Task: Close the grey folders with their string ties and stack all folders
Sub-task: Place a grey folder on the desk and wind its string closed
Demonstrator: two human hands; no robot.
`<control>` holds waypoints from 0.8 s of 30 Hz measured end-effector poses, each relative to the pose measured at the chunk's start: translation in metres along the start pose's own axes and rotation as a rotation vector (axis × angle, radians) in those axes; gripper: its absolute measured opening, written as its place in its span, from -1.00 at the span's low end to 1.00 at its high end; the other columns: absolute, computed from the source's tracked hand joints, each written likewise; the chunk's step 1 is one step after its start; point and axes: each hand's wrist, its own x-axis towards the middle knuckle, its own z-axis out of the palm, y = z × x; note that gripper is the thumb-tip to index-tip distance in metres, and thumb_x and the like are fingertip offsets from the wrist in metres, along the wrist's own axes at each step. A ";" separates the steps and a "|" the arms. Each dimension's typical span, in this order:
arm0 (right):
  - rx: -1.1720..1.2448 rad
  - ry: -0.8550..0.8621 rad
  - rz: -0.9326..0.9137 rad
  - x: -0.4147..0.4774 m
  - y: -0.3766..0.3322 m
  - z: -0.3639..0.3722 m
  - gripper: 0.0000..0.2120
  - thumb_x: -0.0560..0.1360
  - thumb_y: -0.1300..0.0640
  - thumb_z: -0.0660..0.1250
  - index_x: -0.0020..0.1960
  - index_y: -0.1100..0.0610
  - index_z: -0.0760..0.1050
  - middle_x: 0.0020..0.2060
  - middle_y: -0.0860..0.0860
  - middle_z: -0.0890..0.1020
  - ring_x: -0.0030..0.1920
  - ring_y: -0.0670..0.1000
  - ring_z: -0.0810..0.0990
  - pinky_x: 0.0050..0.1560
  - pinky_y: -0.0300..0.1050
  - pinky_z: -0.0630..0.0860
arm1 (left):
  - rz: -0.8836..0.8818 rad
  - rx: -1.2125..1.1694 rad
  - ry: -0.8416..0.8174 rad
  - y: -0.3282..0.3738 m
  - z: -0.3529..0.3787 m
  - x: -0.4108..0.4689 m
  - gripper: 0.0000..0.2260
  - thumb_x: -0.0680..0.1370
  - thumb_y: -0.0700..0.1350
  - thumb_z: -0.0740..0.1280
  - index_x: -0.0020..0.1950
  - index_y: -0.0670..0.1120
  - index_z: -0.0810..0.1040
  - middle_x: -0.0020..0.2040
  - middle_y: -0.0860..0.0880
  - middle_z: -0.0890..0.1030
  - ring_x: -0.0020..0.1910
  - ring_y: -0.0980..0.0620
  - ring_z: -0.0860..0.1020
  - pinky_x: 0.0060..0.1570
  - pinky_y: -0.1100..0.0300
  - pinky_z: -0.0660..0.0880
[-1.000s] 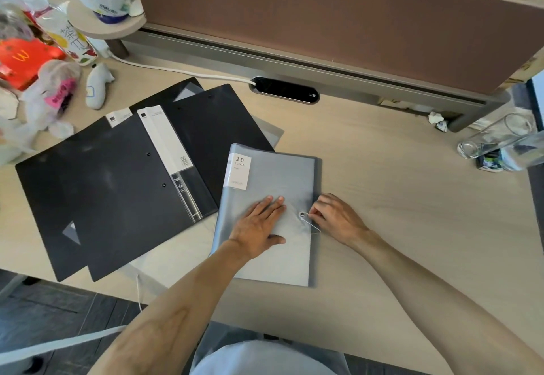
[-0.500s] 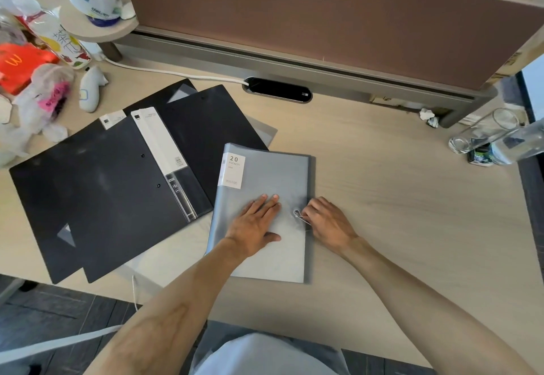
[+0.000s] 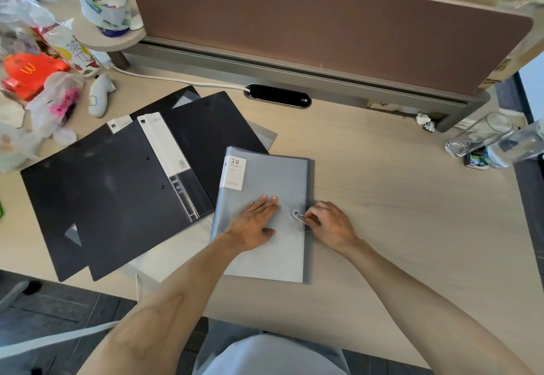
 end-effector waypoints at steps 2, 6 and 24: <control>0.033 -0.003 0.023 0.000 0.002 -0.002 -0.85 0.49 0.13 0.28 0.02 0.06 0.59 -0.03 -0.01 0.60 0.11 0.04 0.51 0.14 -0.13 0.40 | -0.005 -0.058 0.037 -0.002 -0.003 0.000 -0.43 0.57 -0.08 0.25 0.54 -0.01 0.13 0.58 0.05 0.08 0.56 0.09 -0.01 0.50 0.24 -0.09; 0.093 -0.009 0.092 -0.001 0.001 -0.008 -0.78 0.48 0.20 0.24 0.07 0.09 0.58 0.04 0.02 0.60 0.11 0.06 0.54 0.13 -0.15 0.42 | -0.079 -0.066 0.202 -0.008 -0.008 -0.006 -0.49 0.52 -0.16 0.23 0.47 -0.11 0.27 0.52 -0.04 0.27 0.54 -0.04 0.14 0.51 0.05 0.13; 0.761 0.095 0.586 -0.029 -0.020 -0.010 -0.68 0.46 0.13 0.40 0.20 0.09 0.52 0.00 -0.08 0.57 0.01 -0.03 0.54 0.05 -0.20 0.44 | -0.603 -1.337 0.331 0.009 -0.051 -0.025 -0.76 0.50 -0.25 0.37 0.14 -0.11 0.47 0.10 -0.16 0.61 -0.11 -0.07 0.61 -0.14 0.07 0.58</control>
